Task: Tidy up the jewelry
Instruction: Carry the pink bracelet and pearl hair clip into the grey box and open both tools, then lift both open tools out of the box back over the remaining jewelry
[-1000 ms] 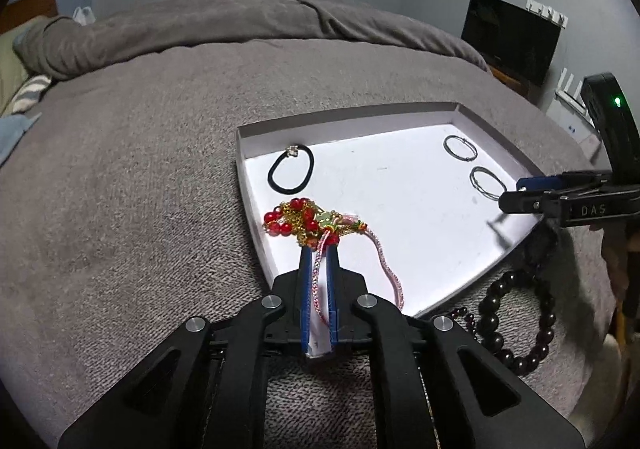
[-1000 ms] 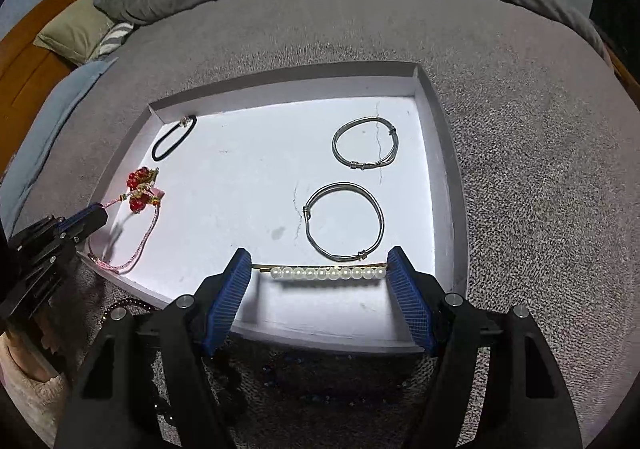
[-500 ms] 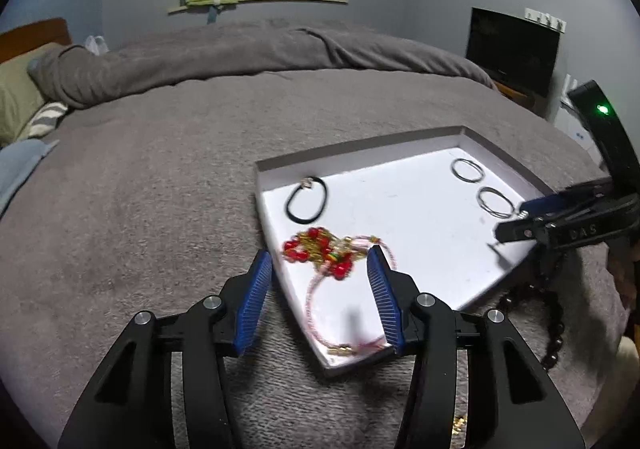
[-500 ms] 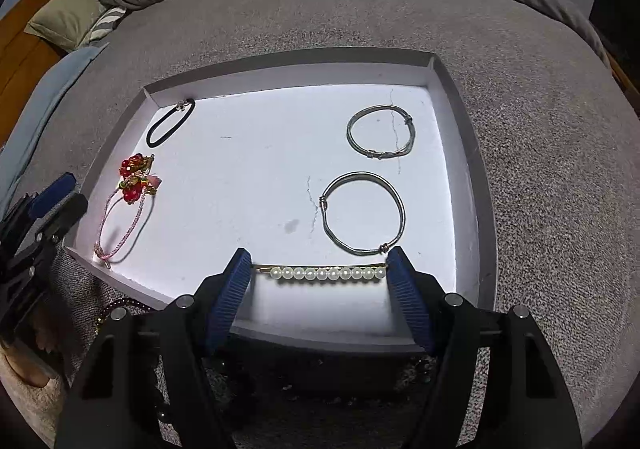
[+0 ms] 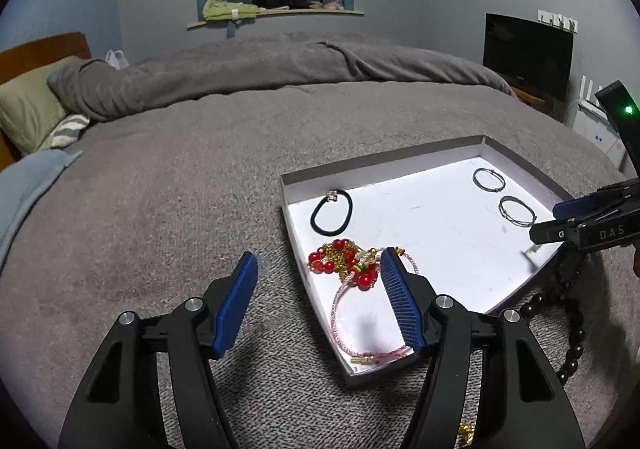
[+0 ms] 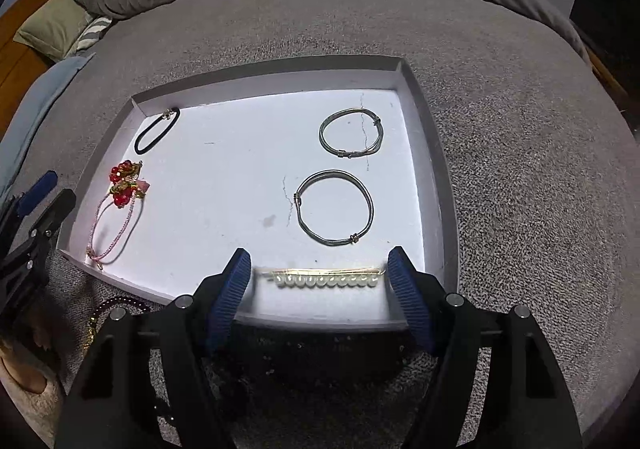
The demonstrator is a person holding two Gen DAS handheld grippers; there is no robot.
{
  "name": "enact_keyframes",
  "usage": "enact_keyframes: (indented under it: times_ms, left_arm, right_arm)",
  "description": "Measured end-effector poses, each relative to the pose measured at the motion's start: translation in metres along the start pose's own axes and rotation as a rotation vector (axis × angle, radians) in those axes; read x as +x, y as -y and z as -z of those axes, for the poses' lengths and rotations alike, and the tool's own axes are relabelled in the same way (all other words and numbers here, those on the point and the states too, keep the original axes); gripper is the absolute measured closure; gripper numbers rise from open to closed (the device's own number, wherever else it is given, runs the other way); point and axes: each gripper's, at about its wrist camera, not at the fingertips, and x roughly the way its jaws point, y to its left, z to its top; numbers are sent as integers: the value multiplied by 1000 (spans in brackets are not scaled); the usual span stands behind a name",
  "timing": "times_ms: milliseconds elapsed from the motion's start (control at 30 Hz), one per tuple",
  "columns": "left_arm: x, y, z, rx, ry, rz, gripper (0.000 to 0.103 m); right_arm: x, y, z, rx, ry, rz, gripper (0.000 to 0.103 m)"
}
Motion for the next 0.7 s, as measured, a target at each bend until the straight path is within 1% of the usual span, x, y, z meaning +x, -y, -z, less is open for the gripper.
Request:
enact_keyframes:
  times_ms: [67,100,200,267,333,367,400,500,633,700]
  left_arm:
    - [0,-2,1,-5,-2,4,38]
    - [0,-2,1,-6,-2,5,38]
    - [1,-3,1,-9,-2,7,38]
    - [0,-4,1,-12,-3,10,38]
    - [0,-3,1,-13,-2,12,37]
    - [-1,-4,1,-15,0,10,33]
    - [-1,-3,1,-18,4,9,26]
    - [-5,-3,1,-24,20,14,25]
    - [-7,-1,1,-27,18,12,23]
    - [-8,0,2,-29,21,8,16]
  right_arm:
    - [-3,0,0,1,6,-5,30]
    - [-5,0,1,3,10,-8,25]
    - [-15,0,2,4,41,-22,23]
    - [-24,0,4,3,74,-23,19]
    - [-32,0,8,0,109,-19,11]
    - [-37,0,11,-2,131,-14,10]
    - [-41,-1,14,-4,145,-7,6]
    - [-51,-1,23,-8,196,5,5]
    - [-64,-1,33,4,257,26,5]
    - [-70,0,37,11,289,25,5]
